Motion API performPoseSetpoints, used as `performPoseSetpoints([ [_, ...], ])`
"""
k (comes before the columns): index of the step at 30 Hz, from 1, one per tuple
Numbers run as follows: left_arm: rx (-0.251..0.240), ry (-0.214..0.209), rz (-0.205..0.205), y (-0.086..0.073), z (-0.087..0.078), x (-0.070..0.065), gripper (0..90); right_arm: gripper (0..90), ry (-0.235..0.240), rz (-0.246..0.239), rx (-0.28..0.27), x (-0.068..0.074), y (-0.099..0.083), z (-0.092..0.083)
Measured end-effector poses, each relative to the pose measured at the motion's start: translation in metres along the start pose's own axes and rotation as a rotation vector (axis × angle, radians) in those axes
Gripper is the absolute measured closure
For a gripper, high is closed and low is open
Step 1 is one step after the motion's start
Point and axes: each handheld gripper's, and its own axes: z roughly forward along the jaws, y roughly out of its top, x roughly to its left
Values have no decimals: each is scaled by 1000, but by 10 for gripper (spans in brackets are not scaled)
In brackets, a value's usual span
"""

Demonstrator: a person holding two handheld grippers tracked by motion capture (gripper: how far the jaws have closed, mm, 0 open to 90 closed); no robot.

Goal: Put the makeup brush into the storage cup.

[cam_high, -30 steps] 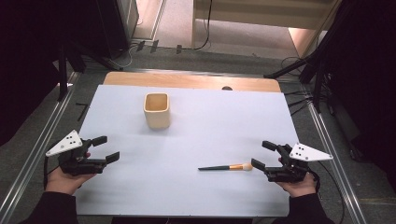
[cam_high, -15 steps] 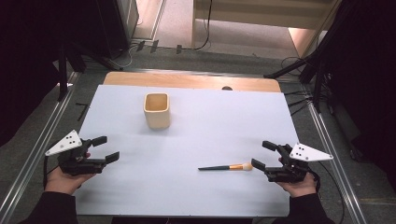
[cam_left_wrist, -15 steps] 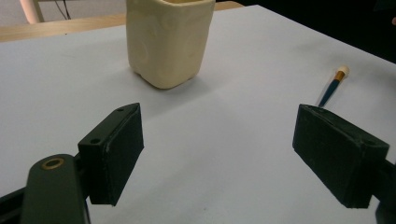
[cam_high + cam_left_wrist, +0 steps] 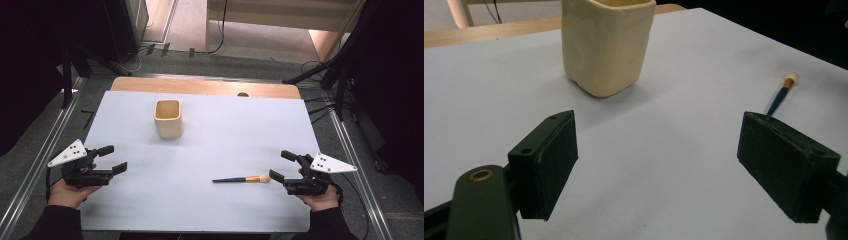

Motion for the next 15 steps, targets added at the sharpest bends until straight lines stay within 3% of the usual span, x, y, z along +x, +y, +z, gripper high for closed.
performPoseSetpoints([
  [15, 3, -2, 1, 0, 1, 0, 175, 188, 12, 4, -8, -2, 2, 9],
])
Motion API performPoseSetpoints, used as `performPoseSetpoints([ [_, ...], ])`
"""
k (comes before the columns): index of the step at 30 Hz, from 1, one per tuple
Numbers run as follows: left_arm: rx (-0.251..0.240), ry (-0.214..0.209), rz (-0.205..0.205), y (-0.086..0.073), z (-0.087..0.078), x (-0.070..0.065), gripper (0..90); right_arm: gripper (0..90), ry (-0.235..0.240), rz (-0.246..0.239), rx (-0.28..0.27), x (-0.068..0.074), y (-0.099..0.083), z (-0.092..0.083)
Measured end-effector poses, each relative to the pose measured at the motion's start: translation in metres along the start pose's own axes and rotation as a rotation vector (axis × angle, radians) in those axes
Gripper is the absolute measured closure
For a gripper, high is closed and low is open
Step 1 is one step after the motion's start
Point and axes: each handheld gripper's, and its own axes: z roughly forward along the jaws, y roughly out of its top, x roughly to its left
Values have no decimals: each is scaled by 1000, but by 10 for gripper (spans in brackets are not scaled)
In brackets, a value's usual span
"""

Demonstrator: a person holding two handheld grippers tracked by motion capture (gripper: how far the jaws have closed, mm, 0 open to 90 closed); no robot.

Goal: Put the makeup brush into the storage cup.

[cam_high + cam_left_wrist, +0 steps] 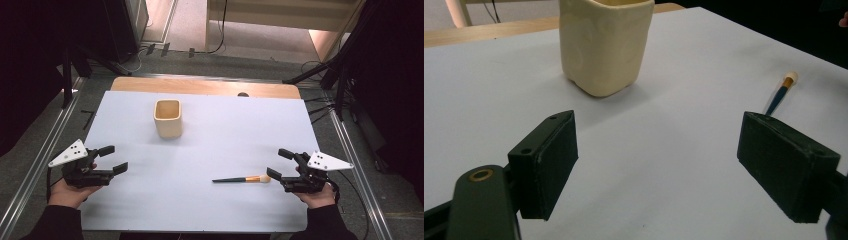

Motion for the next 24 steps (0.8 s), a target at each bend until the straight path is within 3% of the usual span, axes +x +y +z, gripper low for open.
performPoseSetpoints([
  [24, 1, 4, -4, 0, -1, 3, 177, 195, 35, -12, 21, -1, 12, 37],
])
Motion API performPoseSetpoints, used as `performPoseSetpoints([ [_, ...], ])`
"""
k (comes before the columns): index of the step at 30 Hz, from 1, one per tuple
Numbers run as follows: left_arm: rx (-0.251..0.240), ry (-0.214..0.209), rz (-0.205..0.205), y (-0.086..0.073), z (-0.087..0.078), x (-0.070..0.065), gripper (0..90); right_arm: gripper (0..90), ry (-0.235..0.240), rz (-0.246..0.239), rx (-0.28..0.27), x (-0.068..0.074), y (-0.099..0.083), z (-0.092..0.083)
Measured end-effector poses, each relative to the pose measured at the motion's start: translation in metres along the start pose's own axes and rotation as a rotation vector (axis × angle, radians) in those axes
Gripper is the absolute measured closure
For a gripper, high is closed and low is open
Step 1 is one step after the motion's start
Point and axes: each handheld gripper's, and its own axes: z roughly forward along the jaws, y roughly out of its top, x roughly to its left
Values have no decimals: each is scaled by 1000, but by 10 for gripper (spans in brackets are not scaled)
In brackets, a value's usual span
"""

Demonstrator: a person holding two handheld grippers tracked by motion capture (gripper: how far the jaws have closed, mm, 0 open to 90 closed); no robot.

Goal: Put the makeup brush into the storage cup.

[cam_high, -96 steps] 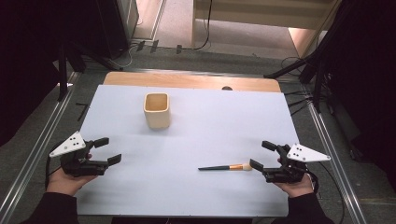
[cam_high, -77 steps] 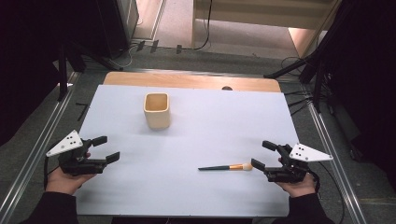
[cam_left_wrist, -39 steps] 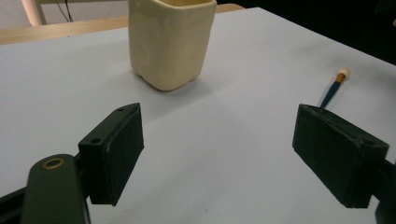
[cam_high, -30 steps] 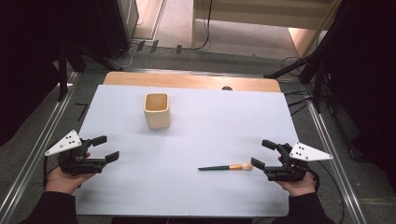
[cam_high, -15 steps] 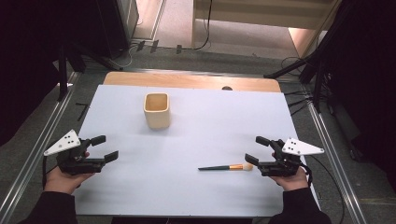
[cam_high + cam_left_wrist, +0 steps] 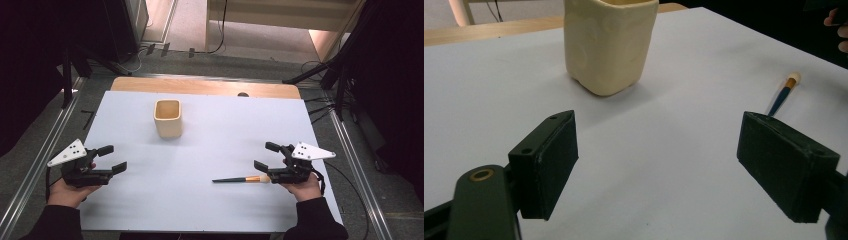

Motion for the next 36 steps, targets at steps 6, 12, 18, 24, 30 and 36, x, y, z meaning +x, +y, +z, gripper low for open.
performPoseSetpoints([
  [6, -2, -2, 2, 0, 0, 0, 177, 196, 16, -7, 8, 1, 3, 11],
  [12, 5, 2, 1, 0, 0, 0, 178, 201, 35, -17, 11, 4, 10, 27],
  [18, 1, 1, 0, 0, 1, 0, 179, 201, 41, -20, 16, 5, 14, 39],
  [24, 1, 1, 1, 0, 0, 0, 179, 203, 62, -27, 31, 8, 20, 52],
  [30, -1, 0, -1, 0, 0, 0, 179, 205, 60, -31, 39, 10, 21, 50],
  [36, 1, 1, 3, 0, 0, -1, 179, 213, 60, -51, 111, 12, 27, 52],
])
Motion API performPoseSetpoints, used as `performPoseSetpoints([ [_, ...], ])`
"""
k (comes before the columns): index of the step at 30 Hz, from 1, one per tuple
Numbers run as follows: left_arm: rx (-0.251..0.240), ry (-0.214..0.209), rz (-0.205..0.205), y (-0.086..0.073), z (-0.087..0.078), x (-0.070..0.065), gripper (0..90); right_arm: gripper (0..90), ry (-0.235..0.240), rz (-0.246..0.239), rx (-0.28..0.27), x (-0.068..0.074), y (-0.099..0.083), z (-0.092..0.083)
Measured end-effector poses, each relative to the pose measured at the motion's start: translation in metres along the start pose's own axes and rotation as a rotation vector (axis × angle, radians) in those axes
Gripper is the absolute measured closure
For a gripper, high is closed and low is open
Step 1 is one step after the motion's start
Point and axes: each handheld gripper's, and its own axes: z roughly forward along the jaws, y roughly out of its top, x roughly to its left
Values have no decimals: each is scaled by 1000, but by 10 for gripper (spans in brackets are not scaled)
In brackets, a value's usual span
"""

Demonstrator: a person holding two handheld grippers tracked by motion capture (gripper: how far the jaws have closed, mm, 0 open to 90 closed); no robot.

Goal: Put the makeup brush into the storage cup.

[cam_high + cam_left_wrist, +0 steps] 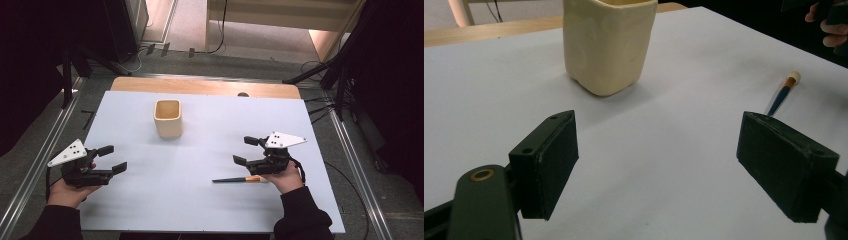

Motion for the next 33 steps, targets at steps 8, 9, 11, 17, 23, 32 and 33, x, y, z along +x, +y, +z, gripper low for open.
performPoseSetpoints([
  [8, -6, 0, -4, 0, -1, 0, 179, 224, 21, -50, 151, 2, 12, 10],
  [9, -6, 1, -3, 0, -1, 0, 179, 224, 29, -55, 177, 3, 13, 11],
  [11, -1, 0, -3, 0, -1, 0, 179, 225, 37, -61, 217, 5, 15, 14],
  [17, -11, 3, -1, 0, -1, 0, 179, 229, 54, -84, 364, 6, 21, 20],
  [23, 5, -5, -6, -1, 0, 0, 178, 226, 73, -105, 476, 6, 22, 24],
  [32, 18, -11, -7, -1, 2, 0, 178, 223, 95, -164, 623, 6, 23, 29],
  [33, 17, -11, -6, -1, 2, 0, 178, 223, 95, -164, 623, 6, 23, 29],
])
